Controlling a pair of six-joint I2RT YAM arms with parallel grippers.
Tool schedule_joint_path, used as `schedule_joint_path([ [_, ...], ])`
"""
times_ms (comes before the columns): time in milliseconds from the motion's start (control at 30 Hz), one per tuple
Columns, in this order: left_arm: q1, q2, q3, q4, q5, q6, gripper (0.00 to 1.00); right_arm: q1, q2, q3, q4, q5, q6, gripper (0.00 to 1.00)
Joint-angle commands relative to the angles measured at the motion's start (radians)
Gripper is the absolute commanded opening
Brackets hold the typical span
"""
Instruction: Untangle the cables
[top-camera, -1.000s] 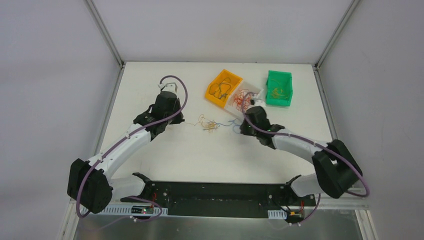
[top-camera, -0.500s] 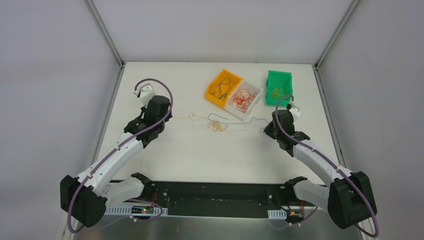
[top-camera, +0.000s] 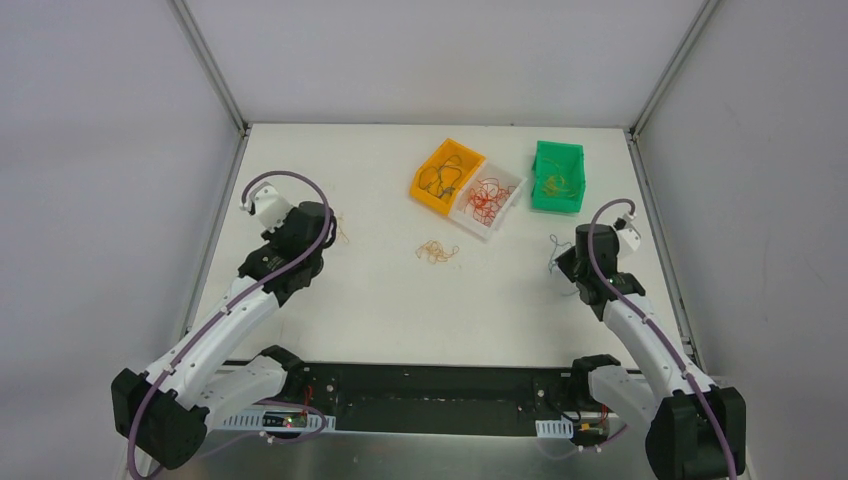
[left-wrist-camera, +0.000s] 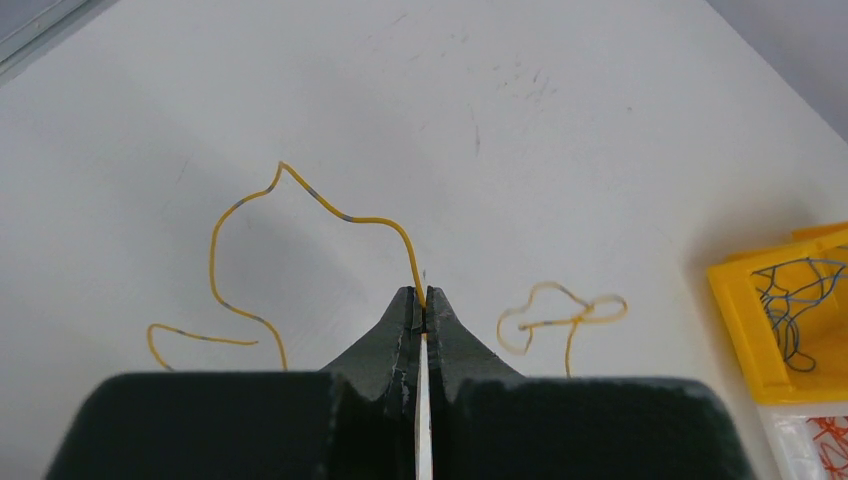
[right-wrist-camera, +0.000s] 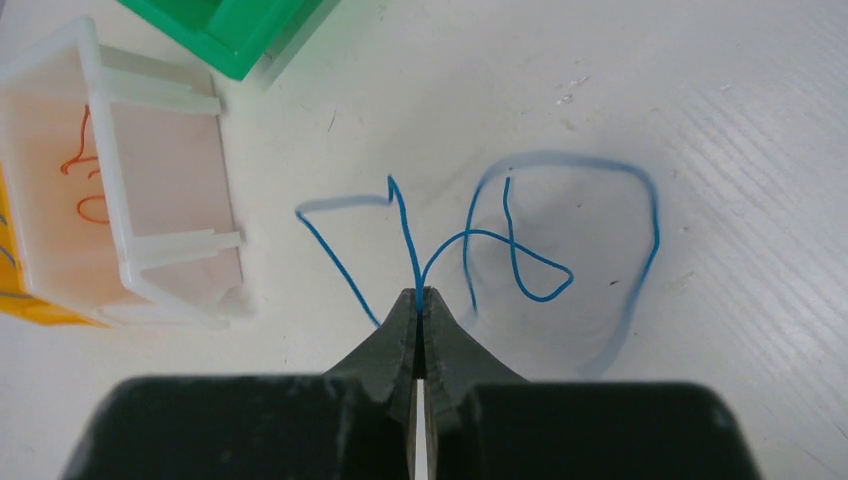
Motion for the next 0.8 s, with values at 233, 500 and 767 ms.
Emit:
schedule_joint_path([
  [233,0.008,0.155,0.155,0.092,0.530,0.341,0.00,-0.004,-0.010,0.051,0.061,-0.322,-0.134,0.00],
  [500,0.009,0.219,0.289,0.146,0.779,0.426,0.00,-0.003,0.009,0.051,0.069,-0.355,-0.137,0.00],
  [767,0.007,0.338,0.413,0.217,0.991,0.406,0.00,-0.004,-0.015,0.058,0.031,-0.328,-0.154,0.00],
])
